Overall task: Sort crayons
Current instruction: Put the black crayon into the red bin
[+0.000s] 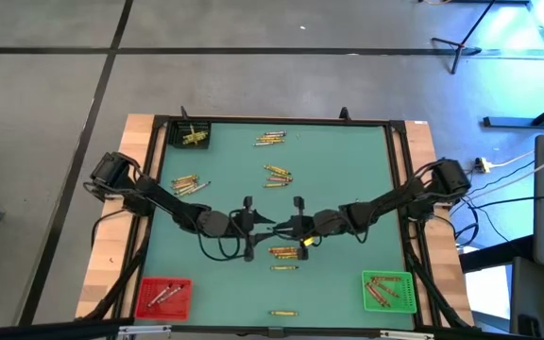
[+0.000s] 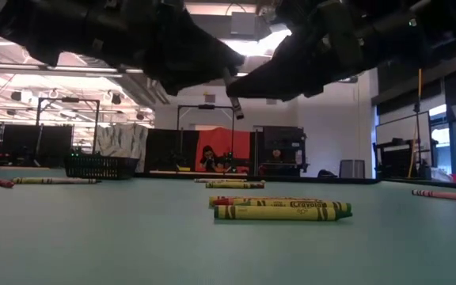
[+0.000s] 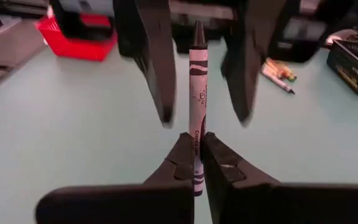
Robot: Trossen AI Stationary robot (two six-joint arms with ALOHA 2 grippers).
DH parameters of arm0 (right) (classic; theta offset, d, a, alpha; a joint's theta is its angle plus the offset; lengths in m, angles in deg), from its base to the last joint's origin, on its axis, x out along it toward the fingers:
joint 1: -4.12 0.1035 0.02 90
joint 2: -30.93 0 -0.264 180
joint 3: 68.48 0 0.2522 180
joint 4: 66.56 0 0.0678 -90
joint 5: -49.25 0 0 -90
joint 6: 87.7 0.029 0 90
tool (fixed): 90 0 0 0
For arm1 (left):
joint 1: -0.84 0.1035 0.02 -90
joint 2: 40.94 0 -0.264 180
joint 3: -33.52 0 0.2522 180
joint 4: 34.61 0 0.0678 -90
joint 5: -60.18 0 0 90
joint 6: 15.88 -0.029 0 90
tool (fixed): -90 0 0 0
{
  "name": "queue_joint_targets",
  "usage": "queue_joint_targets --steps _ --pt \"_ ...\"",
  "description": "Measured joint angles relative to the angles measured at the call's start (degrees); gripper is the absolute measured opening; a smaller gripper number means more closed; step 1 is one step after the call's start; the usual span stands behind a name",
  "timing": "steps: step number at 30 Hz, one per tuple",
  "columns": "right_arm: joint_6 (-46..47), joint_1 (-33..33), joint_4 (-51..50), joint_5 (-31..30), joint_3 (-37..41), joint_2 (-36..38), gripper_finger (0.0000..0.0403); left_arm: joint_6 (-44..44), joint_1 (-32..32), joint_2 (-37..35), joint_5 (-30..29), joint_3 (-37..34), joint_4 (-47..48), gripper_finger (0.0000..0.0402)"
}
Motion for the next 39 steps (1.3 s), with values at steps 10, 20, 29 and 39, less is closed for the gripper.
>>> queue_joint_targets --steps 10,20,29,39 --pt "0.1 0.0 0.3 0.5 0.1 0.0 0.0009 -2.8 0.0 0.0 -0.3 0.3 2.5 0.0012" --pt "0.2 0.0 0.2 2.0 0.0 0.8 0.0099 -5.9 -1.2 -5.6 -1.6 3.1 16.9 0.001" --pt "0.0 0.0 -1.5 11.0 0.0 2.1 0.0183 3.8 -5.6 -13.9 3.0 20.5 69.2 0.001" --pt "0.0 0.0 -2.6 11.0 0.0 2.1 0.0188 33.2 -16.0 -13.9 22.6 26.9 93.2 0.001"
